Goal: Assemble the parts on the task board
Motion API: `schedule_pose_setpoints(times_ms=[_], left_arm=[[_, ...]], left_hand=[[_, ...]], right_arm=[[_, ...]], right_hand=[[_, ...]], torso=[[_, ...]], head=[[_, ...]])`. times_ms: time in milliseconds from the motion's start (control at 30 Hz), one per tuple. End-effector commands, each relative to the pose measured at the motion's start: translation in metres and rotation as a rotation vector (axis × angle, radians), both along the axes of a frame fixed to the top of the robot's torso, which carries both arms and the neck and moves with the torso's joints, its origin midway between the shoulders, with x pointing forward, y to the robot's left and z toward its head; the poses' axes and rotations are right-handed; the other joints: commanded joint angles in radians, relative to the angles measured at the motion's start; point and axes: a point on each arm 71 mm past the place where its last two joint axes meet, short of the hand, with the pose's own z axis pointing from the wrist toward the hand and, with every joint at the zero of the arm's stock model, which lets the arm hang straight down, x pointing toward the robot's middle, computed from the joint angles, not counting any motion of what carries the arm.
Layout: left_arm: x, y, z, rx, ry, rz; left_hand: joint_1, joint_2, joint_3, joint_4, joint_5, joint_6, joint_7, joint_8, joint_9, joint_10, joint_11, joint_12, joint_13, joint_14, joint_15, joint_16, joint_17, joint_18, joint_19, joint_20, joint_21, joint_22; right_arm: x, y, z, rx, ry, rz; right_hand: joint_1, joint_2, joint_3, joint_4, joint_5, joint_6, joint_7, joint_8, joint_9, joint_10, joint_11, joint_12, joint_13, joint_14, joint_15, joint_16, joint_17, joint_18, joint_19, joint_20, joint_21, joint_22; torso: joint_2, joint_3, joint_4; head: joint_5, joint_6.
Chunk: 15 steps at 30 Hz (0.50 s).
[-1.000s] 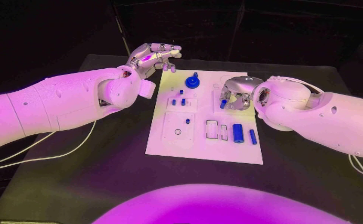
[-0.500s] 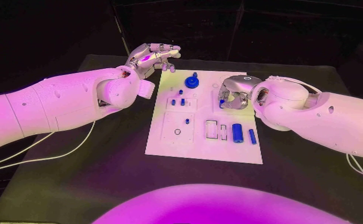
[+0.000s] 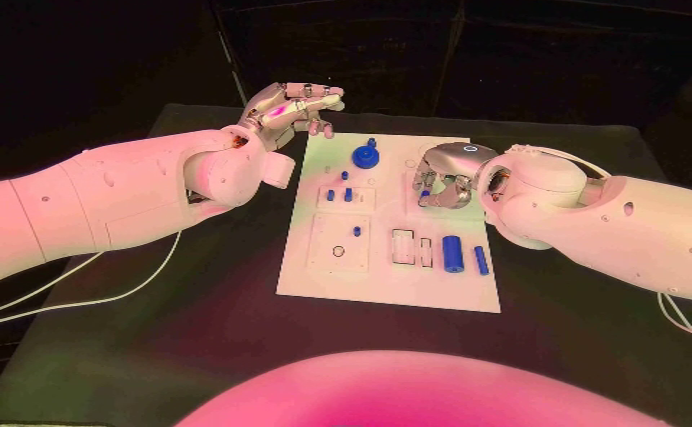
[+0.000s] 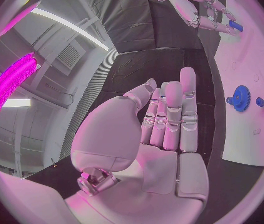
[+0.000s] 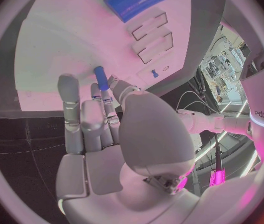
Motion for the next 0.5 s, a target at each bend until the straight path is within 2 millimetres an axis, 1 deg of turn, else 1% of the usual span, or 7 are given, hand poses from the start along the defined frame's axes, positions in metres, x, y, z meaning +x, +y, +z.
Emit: schedule_pose_setpoints(times_ms=[33, 200, 333, 500], left_arm=[[0.0001, -0.0007, 0.0016, -0.008, -0.004, -0.009], [0.0001, -0.0007, 0.0016, -0.008, -0.004, -0.009], [0.0001, -0.0009, 0.0016, -0.008, -0.004, -0.009], [0.0002, -0.0012, 0.0016, -0.008, -0.004, -0.01]], left_hand=[[-0.002, -0.006, 0.006, -0.001, 0.004, -0.009, 0.001, 0.006, -0.001, -0.006, 0.002, 0.004, -0.001, -0.008, 0.003, -0.005, -0.001, 0.013, 0.005, -0.002, -0.005, -0.001], [-0.002, -0.006, 0.006, -0.001, 0.004, -0.009, 0.001, 0.006, -0.001, -0.006, 0.002, 0.004, -0.001, -0.008, 0.003, -0.005, -0.001, 0.013, 0.005, -0.002, -0.005, -0.001], [-0.002, -0.006, 0.006, -0.001, 0.004, -0.009, 0.001, 0.006, -0.001, -0.006, 0.002, 0.004, -0.001, -0.008, 0.003, -0.005, -0.001, 0.013, 0.005, -0.002, -0.005, -0.001], [-0.002, -0.006, 0.006, -0.001, 0.004, -0.009, 0.001, 0.006, -0.001, -0.006, 0.002, 0.004, -0.001, -0.008, 0.003, -0.005, -0.001, 0.013, 0.005, -0.002, -0.005, -0.001]], right_arm=[[0.0002, 0.0005, 0.0005, -0.001, 0.001, 0.001], [0.0002, 0.0003, -0.0001, -0.007, 0.007, 0.0], [0.0003, 0.0007, -0.0005, -0.011, 0.011, 0.001], [0.0007, 0.0019, -0.0027, -0.028, 0.024, 0.006]], right_hand=[[0.001, -0.012, 0.001, 0.003, -0.004, -0.009, -0.001, -0.005, -0.002, -0.001, 0.005, -0.004, 0.0, 0.003, -0.002, 0.005, -0.002, 0.004, 0.002, 0.002, 0.004, -0.002], [0.007, -0.008, 0.01, 0.001, -0.003, -0.008, -0.002, -0.004, 0.0, 0.002, 0.004, -0.004, 0.001, 0.003, -0.001, 0.006, -0.001, 0.004, 0.003, 0.004, 0.005, 0.0], [0.02, 0.001, 0.028, -0.006, 0.003, 0.009, -0.008, 0.004, 0.004, 0.017, -0.002, 0.0, 0.002, 0.004, -0.005, 0.01, 0.004, 0.004, 0.005, 0.002, 0.01, 0.006], [0.034, 0.011, 0.05, -0.017, 0.004, 0.034, -0.015, 0.013, 0.007, 0.042, -0.01, 0.006, 0.005, 0.008, -0.012, 0.022, 0.021, 0.0, 0.014, -0.003, 0.025, 0.027]], torso=[[0.0, 0.0001, 0.0005], [0.0, 0.0007, 0.0], [0.0, 0.0004, -0.0006], [0.0, 0.0, 0.0006]], head=[[-0.002, 0.0], [-0.002, 0.0], [-0.002, 0.0], [-0.004, 0.0]])
